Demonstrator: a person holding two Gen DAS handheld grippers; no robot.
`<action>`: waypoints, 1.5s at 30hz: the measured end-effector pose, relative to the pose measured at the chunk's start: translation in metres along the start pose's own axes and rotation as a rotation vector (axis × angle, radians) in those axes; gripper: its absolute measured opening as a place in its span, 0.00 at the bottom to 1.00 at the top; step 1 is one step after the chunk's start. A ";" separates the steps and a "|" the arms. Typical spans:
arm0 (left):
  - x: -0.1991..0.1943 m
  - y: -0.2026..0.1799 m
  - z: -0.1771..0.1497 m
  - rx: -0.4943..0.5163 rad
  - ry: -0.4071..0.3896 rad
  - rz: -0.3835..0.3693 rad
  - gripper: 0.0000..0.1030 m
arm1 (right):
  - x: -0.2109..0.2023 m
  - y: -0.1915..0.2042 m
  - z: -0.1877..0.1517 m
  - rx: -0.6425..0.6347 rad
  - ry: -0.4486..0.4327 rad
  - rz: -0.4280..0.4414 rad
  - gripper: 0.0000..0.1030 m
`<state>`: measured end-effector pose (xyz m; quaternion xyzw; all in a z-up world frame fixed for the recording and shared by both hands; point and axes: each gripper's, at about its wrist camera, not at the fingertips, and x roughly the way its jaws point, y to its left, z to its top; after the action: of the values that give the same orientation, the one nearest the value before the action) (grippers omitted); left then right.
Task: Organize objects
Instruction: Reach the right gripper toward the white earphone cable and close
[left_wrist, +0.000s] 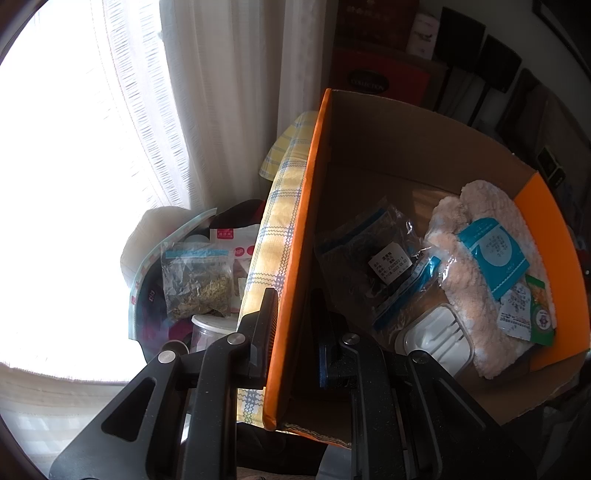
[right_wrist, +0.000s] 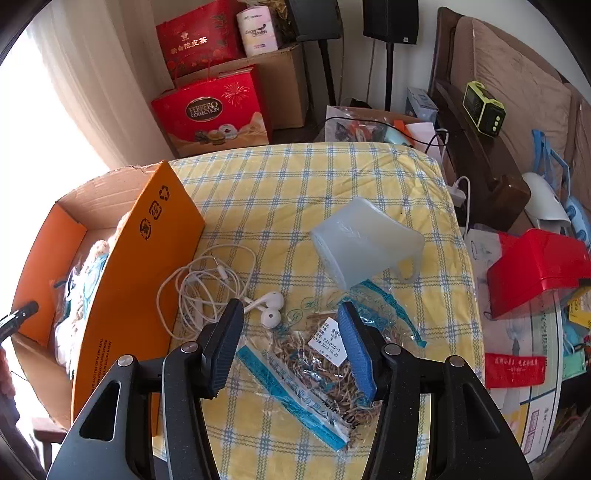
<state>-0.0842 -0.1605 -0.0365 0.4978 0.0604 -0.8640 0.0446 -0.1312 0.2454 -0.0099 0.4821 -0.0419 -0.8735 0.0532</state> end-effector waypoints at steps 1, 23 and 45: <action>0.000 0.000 0.000 0.000 0.000 0.001 0.15 | 0.001 0.001 0.000 -0.001 0.000 -0.001 0.53; -0.006 0.001 -0.003 -0.003 0.000 0.002 0.15 | 0.052 0.069 -0.002 -0.263 0.076 0.100 0.37; -0.005 -0.001 -0.002 -0.001 -0.001 0.009 0.15 | 0.045 0.078 -0.022 -0.451 0.039 0.071 0.46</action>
<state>-0.0803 -0.1596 -0.0333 0.4976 0.0587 -0.8640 0.0489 -0.1324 0.1612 -0.0496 0.4730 0.1386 -0.8489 0.1910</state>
